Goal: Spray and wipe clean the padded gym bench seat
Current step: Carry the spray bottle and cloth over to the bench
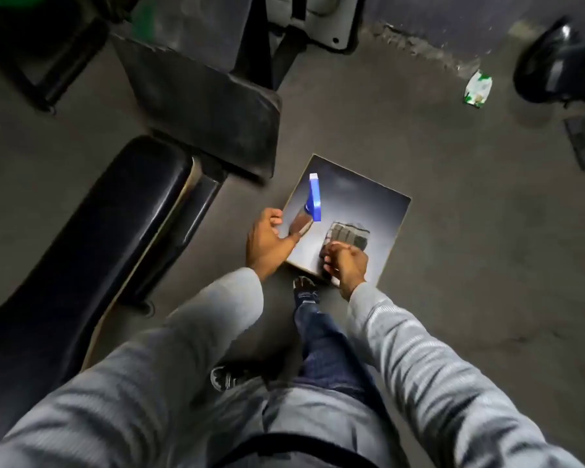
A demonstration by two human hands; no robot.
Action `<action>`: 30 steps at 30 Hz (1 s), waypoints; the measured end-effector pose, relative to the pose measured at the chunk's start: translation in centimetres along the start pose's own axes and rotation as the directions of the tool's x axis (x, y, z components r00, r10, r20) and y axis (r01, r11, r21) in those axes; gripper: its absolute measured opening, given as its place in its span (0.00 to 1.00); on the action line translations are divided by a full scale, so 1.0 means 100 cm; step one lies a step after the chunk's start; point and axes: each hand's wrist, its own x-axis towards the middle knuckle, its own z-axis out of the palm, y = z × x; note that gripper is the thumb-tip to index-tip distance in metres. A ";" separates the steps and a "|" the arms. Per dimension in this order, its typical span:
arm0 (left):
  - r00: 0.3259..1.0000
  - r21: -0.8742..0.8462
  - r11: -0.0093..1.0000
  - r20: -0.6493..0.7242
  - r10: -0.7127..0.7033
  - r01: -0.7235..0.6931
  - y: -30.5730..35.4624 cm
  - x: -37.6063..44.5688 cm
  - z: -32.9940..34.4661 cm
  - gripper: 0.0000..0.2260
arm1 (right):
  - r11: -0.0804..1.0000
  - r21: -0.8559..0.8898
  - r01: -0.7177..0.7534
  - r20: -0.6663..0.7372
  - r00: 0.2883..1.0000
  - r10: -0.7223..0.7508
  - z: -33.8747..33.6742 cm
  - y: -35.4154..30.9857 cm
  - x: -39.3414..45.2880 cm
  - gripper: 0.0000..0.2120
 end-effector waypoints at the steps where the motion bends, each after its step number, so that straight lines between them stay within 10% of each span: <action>1: 1.000 0.013 1.000 -0.007 0.014 -0.014 0.002 0.008 0.008 0.31 | 0.996 -0.092 -0.020 -0.050 0.999 0.016 -0.005 0.005 0.025 0.06; 6: 1.000 0.106 0.994 0.004 0.010 -0.010 0.002 0.038 0.039 0.35 | 0.966 -0.225 -0.129 -0.276 0.959 0.064 -0.023 0.034 0.112 0.05; 13: 0.995 0.143 0.985 0.022 0.095 -0.097 0.021 0.041 0.063 0.10 | 0.904 -0.398 -0.154 -0.327 0.945 0.017 -0.014 0.006 0.101 0.27; 21: 0.996 0.037 0.996 0.008 0.084 -0.084 0.021 0.031 0.054 0.03 | 0.889 -0.416 -0.192 -0.252 0.963 0.090 -0.023 -0.002 0.108 0.14; 30: 0.994 -0.045 0.993 -0.013 -0.107 0.106 -0.016 -0.008 -0.019 0.19 | 0.996 -0.079 -0.046 -0.012 0.999 0.046 0.009 -0.005 0.048 0.14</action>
